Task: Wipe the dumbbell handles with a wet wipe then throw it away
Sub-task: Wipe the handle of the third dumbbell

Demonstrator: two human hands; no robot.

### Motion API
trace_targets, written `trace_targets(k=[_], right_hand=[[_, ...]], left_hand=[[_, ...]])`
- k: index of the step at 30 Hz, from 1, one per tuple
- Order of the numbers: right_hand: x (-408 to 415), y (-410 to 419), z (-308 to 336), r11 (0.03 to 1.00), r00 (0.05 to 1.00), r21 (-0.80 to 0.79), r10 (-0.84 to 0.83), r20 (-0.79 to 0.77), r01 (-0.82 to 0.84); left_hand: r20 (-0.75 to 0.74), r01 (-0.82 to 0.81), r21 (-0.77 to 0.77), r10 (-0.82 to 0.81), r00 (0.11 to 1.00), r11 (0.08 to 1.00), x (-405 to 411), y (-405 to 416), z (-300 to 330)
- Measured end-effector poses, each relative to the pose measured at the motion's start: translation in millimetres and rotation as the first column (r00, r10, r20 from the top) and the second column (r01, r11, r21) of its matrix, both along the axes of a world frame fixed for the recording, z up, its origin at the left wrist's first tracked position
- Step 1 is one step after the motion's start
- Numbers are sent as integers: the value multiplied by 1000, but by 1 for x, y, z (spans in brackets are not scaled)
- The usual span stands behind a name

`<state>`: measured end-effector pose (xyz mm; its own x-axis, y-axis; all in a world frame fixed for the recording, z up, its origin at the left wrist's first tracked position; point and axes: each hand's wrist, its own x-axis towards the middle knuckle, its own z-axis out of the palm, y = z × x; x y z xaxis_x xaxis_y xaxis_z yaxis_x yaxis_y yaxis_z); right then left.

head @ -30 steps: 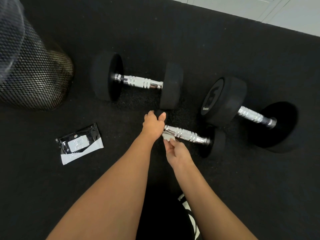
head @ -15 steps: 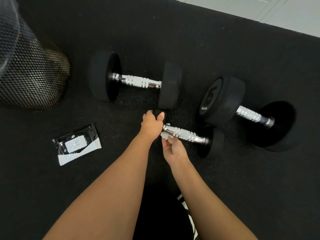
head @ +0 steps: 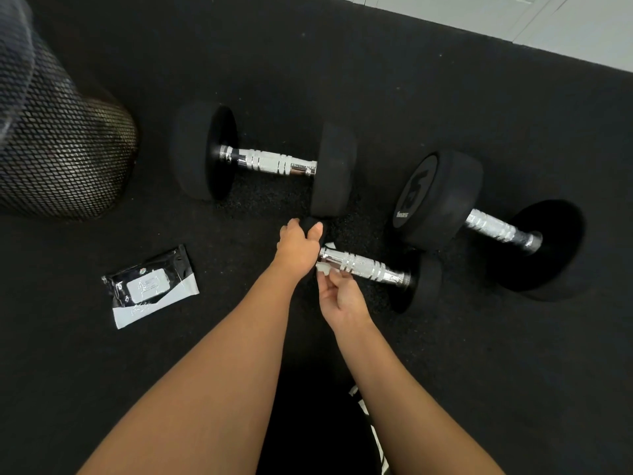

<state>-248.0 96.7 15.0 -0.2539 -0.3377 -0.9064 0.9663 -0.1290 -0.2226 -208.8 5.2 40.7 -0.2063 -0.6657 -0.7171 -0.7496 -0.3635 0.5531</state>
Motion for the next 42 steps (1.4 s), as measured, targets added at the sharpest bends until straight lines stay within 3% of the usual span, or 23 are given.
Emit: trace_targets(k=[4, 16, 18, 20, 21, 22, 23, 24, 25, 26, 28, 30, 34, 39, 42], right_hand=[[-2, -2, 1, 1000, 1000, -8, 3, -9, -4], [-8, 0, 43, 982, 996, 177, 46, 79, -60], [-12, 0, 50, 988, 999, 144, 46, 28, -49], [-21, -3, 55, 991, 985, 97, 108, -132, -96], [-29, -5, 56, 976, 937, 137, 200, -287, -167], [-37, -6, 57, 929, 800, 264, 360, -480, -260], [-43, -6, 57, 829, 537, 461, 558, -632, -318], [-47, -4, 54, 710, 212, 637, 701, -681, -300], [-48, -3, 49, 623, -71, 738, 750, -658, -257], [-45, -2, 42, 557, -279, 794, 744, -607, -243], [-30, 0, 24, 404, -556, 876, 678, -481, -265], [-16, 7, 9, 302, -658, 919, 642, -394, -255], [-27, 26, 0, 376, -847, 924, 466, -255, -71], [-37, 15, 3, 385, -825, 923, 524, -212, 7], [-26, 13, 3, 367, -867, 930, 464, -180, 3]], left_hand=[[-11, -11, -1, 11, 1000, 1000, 0, 0, -1], [-19, -19, -4, 19, 1000, 1000, 0, 0, 0], [-23, -22, -5, 22, 1000, 1000, 1, 0, 0], [-27, -26, 0, 26, 999, 1000, 0, 0, 0], [-28, -26, 1, 26, 999, 1000, 0, 0, 1], [-27, -24, 4, 24, 999, 1000, 0, 0, 1], [-24, -21, 6, 21, 1000, 1000, 0, 0, 2], [-22, -18, 10, 19, 1000, 1000, 0, 0, 2], [-23, -17, 13, 17, 1000, 1000, 0, -1, 2], [-24, -17, 14, 17, 1000, 1000, 0, 0, 1], [-23, -21, 10, 22, 999, 1000, 0, 0, 1], [-22, -26, 7, 26, 999, 1000, 0, 0, 1], [-27, -23, 8, 23, 999, 1000, 0, 0, 1], [-24, -24, 14, 24, 999, 1000, 0, 0, 1], [-21, -22, 7, 22, 1000, 1000, 0, 0, 3]])
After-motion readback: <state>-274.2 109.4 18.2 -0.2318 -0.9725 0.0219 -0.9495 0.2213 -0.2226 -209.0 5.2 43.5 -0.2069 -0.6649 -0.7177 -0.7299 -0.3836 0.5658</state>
